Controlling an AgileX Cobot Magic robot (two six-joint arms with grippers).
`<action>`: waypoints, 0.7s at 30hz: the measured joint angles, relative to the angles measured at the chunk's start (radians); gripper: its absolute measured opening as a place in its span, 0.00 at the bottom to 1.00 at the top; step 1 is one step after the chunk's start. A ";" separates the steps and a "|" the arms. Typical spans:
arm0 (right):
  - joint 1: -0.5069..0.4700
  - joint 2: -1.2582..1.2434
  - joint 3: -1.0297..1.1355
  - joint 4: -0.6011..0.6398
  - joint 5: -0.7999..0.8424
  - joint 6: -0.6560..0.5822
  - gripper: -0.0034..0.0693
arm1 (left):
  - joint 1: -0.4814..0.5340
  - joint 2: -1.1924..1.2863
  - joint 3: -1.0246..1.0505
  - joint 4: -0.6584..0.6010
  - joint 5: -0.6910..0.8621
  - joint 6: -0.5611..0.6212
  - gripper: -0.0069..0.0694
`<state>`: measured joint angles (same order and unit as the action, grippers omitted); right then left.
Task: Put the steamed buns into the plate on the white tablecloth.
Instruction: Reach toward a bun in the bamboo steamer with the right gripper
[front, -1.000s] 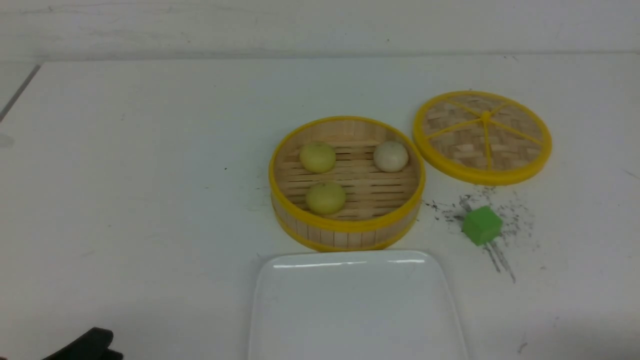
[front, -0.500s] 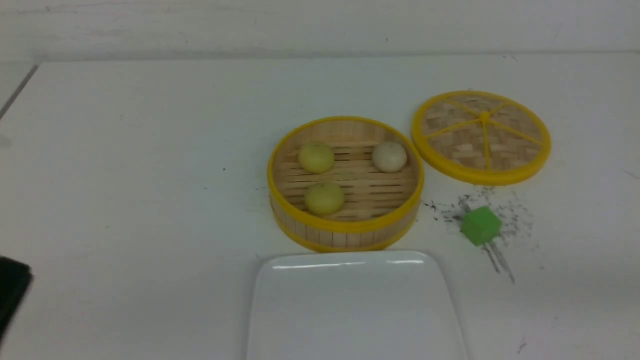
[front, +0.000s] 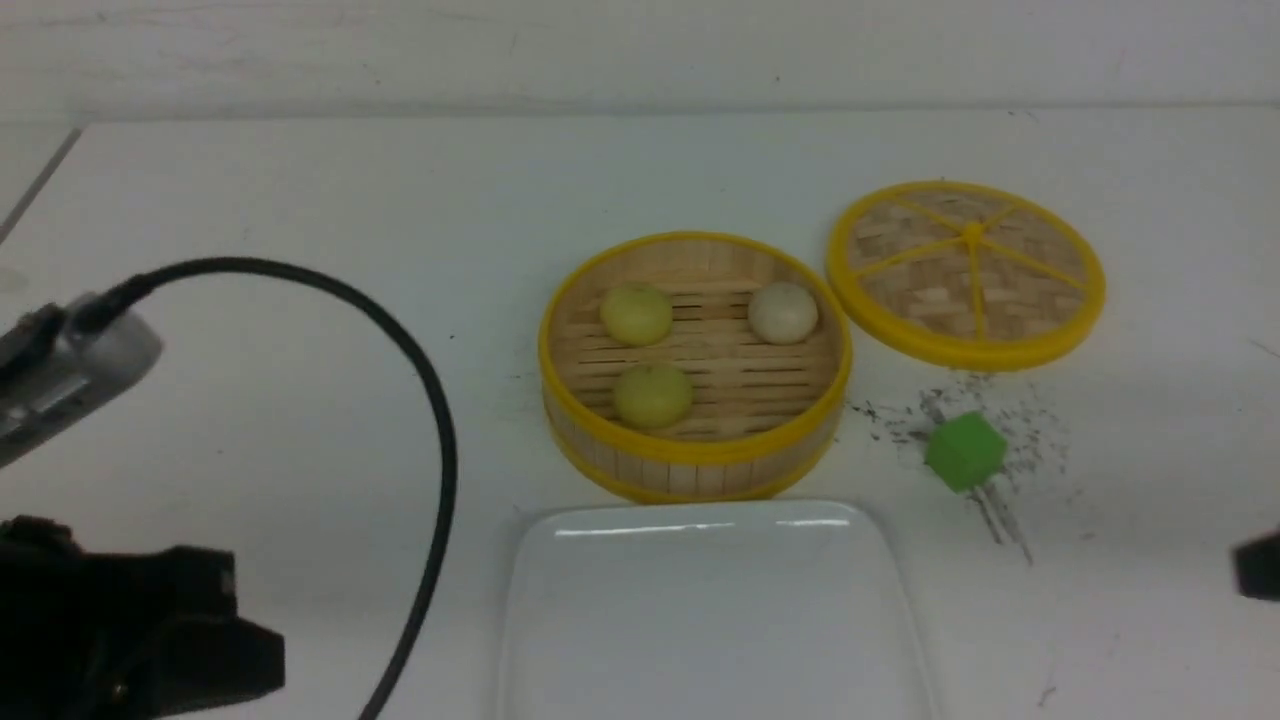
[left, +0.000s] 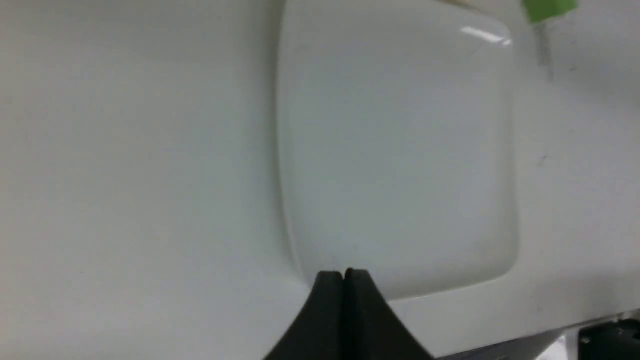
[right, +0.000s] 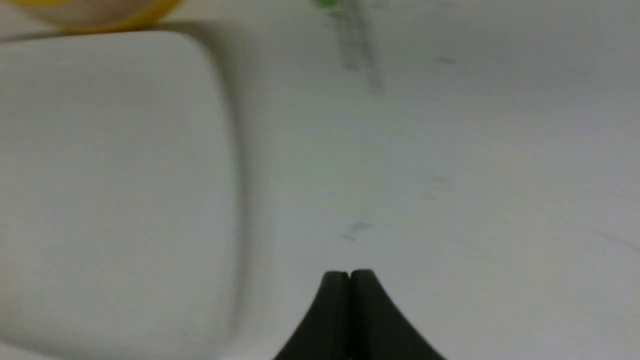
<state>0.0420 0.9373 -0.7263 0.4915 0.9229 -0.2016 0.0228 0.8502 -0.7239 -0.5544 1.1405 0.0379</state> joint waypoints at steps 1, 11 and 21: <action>0.000 0.042 -0.016 0.097 -0.010 -0.096 0.06 | 0.000 0.033 -0.007 0.010 -0.008 0.003 0.09; 0.099 0.431 -0.281 0.482 -0.059 -0.514 0.38 | 0.000 0.079 -0.016 0.020 -0.083 0.009 0.12; 0.297 0.837 -0.688 0.164 -0.139 -0.285 0.55 | 0.000 0.079 -0.016 0.053 -0.081 0.009 0.17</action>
<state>0.3388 1.7742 -1.4142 0.6551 0.7843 -0.4867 0.0228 0.9290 -0.7402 -0.5018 1.0596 0.0471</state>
